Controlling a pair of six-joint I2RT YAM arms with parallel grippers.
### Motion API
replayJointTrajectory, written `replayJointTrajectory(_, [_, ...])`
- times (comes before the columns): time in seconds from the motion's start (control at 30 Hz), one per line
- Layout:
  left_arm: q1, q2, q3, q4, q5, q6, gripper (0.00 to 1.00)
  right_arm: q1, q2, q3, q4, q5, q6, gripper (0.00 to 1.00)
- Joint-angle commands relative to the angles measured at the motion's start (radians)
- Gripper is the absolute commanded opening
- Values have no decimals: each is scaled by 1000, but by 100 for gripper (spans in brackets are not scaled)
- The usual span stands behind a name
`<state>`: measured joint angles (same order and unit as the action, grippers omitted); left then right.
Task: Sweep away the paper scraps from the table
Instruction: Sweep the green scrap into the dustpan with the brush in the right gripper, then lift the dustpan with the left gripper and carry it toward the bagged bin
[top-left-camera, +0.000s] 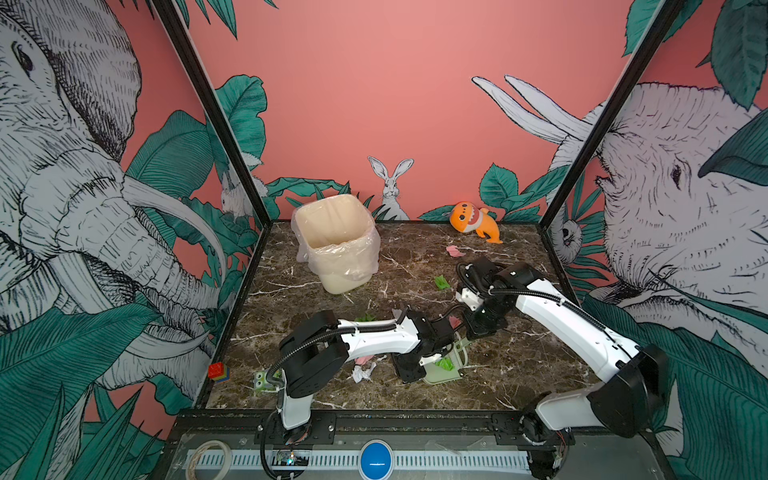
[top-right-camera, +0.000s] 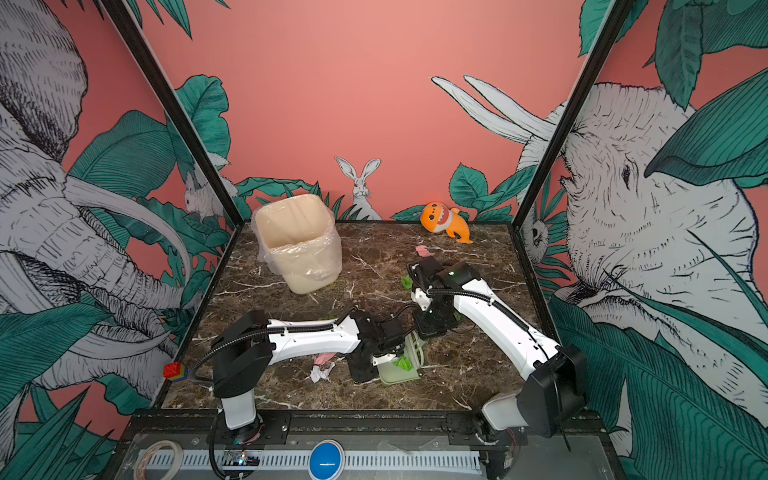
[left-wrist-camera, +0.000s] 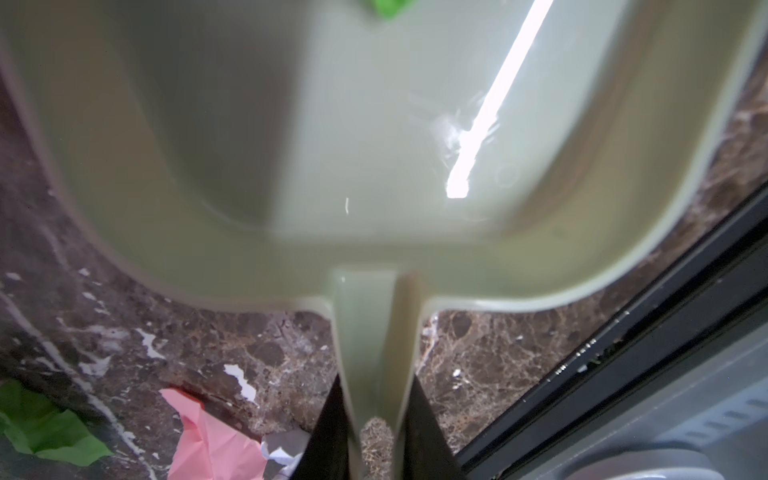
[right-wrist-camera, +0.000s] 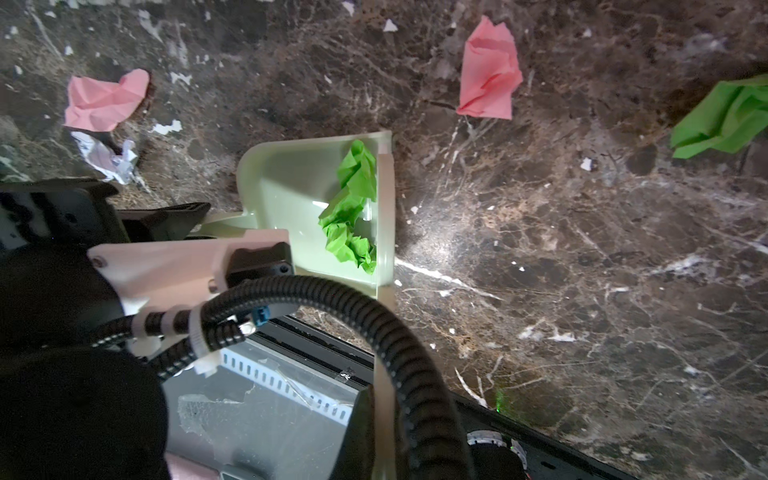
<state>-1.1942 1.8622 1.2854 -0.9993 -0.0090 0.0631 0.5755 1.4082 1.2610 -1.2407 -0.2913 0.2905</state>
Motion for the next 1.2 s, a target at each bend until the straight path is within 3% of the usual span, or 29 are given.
replayJointTrajectory(0.0, [-5,-33,4,31,-8,-9,8,47,-39,-11,54,-140,3,0])
replayJointTrajectory(0.1, [-5,-43,-3,36,-15,-15,8,47,-62,0,33,-131,10,0])
replayJointTrajectory(0.3, [-4,-83,-33,52,-41,-34,8,-20,-123,28,-79,8,-23,0])
replayJointTrajectory(0.8, [12,-252,-104,51,-97,-118,8,-296,-228,150,-177,-17,-125,0])
replayJointTrajectory(1.17, [54,-385,-64,-88,-124,-183,9,-369,-227,111,-127,-71,-157,0])
